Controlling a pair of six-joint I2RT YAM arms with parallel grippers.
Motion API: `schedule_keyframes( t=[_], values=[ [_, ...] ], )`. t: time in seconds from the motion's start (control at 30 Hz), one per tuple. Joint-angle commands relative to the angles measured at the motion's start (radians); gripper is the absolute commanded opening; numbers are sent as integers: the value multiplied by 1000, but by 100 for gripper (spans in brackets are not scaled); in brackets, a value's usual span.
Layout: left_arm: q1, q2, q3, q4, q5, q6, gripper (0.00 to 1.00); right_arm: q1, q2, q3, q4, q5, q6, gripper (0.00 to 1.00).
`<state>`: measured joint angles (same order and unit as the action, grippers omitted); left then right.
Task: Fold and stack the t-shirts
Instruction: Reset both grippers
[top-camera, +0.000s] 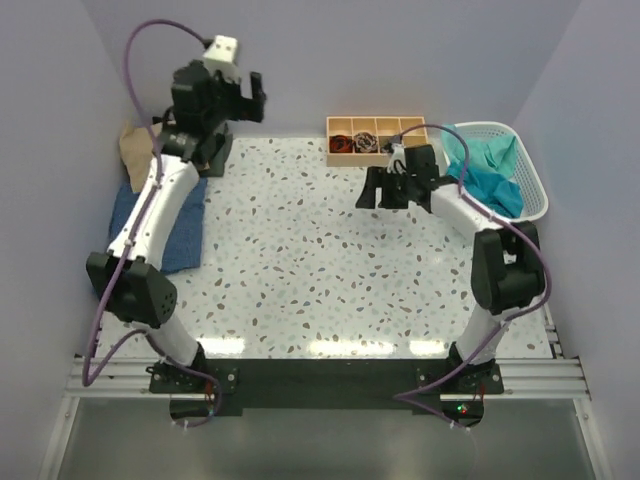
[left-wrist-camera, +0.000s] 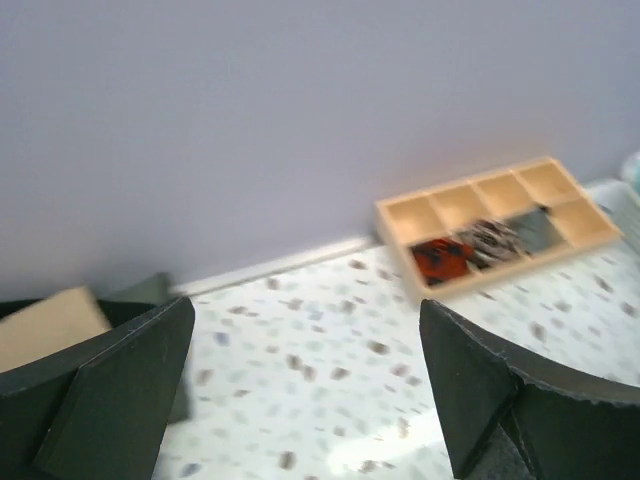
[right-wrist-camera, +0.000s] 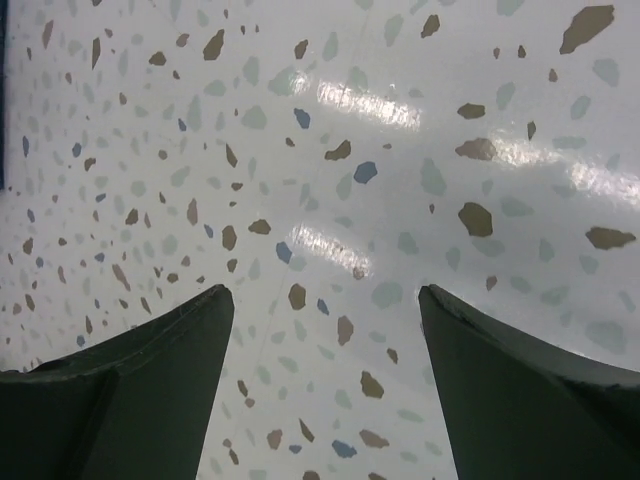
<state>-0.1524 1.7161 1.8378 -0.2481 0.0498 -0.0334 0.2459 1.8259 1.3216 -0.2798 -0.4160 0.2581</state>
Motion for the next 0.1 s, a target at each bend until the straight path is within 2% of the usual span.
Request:
schedule_keyframes(
  t=[0.0, 0.07],
  values=[
    [-160, -101, -271, 96, 33, -68, 100, 0, -163, -97, -16, 118, -51, 81],
    [-217, -142, -360, 110, 27, -72, 100, 1, -240, -145, -16, 195, -54, 85]
  ],
)
